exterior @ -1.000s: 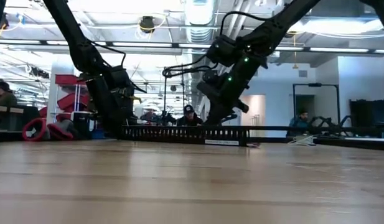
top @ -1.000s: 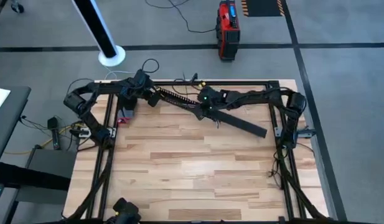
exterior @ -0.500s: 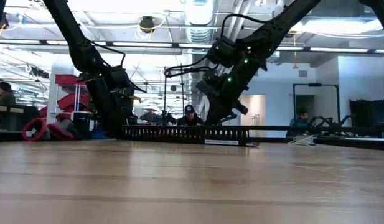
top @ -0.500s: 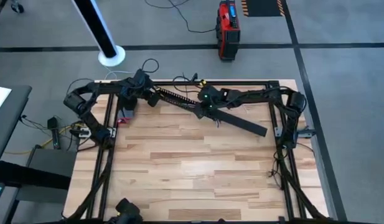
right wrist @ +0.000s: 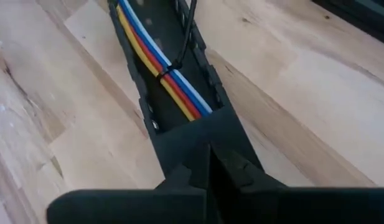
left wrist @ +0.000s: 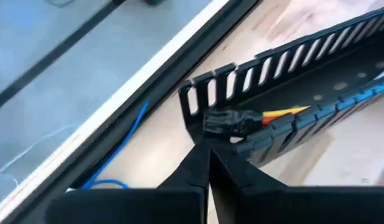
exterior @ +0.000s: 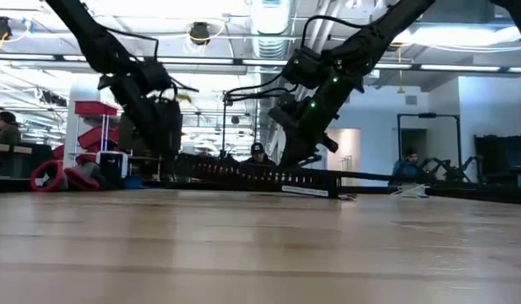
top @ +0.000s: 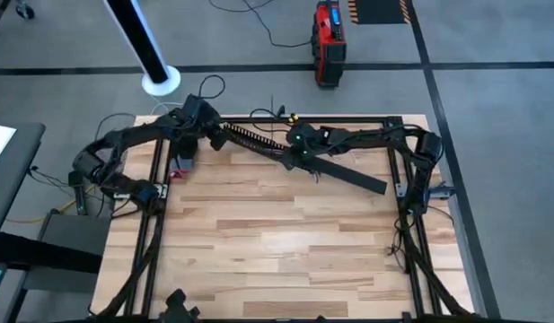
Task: Ziptie cables
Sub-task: Close the black cable duct
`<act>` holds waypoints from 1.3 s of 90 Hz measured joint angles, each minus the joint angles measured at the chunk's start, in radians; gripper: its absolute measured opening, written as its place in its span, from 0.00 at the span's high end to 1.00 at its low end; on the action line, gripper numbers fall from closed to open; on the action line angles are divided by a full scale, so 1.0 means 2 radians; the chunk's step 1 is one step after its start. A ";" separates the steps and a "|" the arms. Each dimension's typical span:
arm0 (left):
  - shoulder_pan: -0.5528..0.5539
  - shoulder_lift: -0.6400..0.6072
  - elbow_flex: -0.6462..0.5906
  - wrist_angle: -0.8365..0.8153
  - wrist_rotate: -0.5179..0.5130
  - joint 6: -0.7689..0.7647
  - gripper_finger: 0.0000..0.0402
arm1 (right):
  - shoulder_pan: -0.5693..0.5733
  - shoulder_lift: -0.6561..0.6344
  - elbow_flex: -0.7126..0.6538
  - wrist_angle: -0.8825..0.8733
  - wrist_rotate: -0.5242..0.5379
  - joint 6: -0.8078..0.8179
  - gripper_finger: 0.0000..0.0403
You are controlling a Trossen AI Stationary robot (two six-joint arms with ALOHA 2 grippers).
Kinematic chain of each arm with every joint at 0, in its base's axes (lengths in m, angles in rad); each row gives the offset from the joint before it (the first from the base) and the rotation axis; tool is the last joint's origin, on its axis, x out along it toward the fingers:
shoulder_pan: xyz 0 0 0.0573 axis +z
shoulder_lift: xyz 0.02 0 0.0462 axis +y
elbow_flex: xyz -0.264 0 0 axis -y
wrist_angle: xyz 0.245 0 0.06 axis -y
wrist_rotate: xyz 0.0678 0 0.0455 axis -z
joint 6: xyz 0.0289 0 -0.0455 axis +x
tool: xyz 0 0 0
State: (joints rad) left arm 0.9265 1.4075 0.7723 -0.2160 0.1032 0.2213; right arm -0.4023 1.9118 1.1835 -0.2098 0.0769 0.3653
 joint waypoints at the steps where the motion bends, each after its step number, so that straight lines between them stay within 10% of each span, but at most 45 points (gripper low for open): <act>1: -0.001 -0.002 0.000 -0.001 0.000 0.000 1.00 | 0.000 0.000 0.000 -0.001 0.000 0.000 1.00; 53: -0.090 -0.005 0.002 0.022 0.109 0.020 1.00 | 0.000 0.003 0.000 -0.001 -0.013 -0.003 1.00; 78: -0.204 0.066 0.002 0.141 0.118 0.008 1.00 | 0.000 0.003 0.000 -0.001 -0.014 -0.004 1.00; 117: -0.220 0.187 0.002 0.326 0.110 -0.100 1.00 | 0.000 0.003 -0.001 -0.003 -0.024 -0.004 1.00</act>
State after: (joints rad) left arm 0.4868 1.7819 0.7765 0.4367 0.3239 0.0208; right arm -0.4019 1.9179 1.1812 -0.2153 0.0280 0.3580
